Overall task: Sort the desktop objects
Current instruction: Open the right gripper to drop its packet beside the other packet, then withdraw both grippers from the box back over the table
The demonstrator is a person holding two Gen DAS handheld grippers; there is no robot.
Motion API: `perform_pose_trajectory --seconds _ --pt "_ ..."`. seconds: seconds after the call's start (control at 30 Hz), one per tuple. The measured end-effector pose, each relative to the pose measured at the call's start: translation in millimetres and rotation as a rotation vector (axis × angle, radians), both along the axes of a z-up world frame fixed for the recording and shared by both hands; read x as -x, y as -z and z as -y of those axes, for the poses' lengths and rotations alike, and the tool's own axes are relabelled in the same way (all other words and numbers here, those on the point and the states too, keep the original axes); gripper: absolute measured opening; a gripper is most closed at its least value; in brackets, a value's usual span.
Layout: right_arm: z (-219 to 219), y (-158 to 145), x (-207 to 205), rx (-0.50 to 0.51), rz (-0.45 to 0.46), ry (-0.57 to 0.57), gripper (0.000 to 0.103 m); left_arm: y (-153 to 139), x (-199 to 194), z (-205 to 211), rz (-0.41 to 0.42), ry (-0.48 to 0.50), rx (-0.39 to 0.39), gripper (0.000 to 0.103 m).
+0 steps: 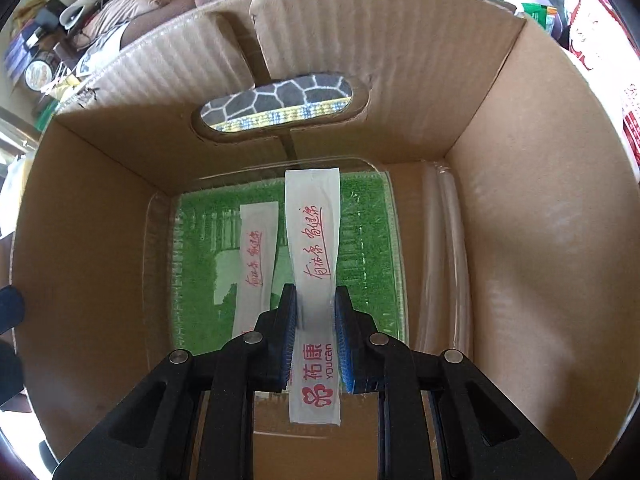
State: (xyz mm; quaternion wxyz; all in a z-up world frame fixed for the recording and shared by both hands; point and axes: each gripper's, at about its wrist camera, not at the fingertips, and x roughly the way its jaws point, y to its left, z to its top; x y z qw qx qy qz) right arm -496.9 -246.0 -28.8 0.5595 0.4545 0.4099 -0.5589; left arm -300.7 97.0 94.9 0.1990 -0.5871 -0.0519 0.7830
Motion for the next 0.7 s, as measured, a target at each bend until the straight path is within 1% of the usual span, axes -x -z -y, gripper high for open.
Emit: perform_pose_trajectory --seconds 0.07,0.2,0.27,0.37,0.4,0.43,0.47,0.57,0.7 --pt "2 7 -2 -0.009 -0.013 -0.006 0.018 0 -1 -1 -0.009 0.011 -0.002 0.046" --pt "6 15 -6 -0.009 -0.033 -0.013 0.018 2 -2 -3 0.0 0.023 -0.016 0.046" --pt "8 18 -8 -0.004 -0.044 -0.018 0.021 2 -3 -5 0.002 0.032 -0.021 0.046" --pt "9 20 -10 -0.002 -0.057 -0.013 0.022 3 -4 -6 0.004 0.035 -0.028 0.046" --pt "9 21 -10 -0.004 -0.059 -0.012 0.025 3 -4 -6 0.006 0.035 -0.03 0.046" --pt "9 21 -9 -0.005 -0.057 -0.01 0.031 3 -4 -7 0.008 0.036 -0.032 0.046" --pt "9 19 -8 -0.002 -0.064 -0.005 0.035 3 -5 -7 0.009 0.036 -0.035 0.046" --pt "7 10 -5 0.014 -0.06 0.0 0.04 -1 -6 -7 0.005 0.035 -0.043 0.046" --pt "3 -9 4 0.037 -0.064 0.02 0.04 -9 -10 -5 -0.002 0.032 -0.051 0.046"
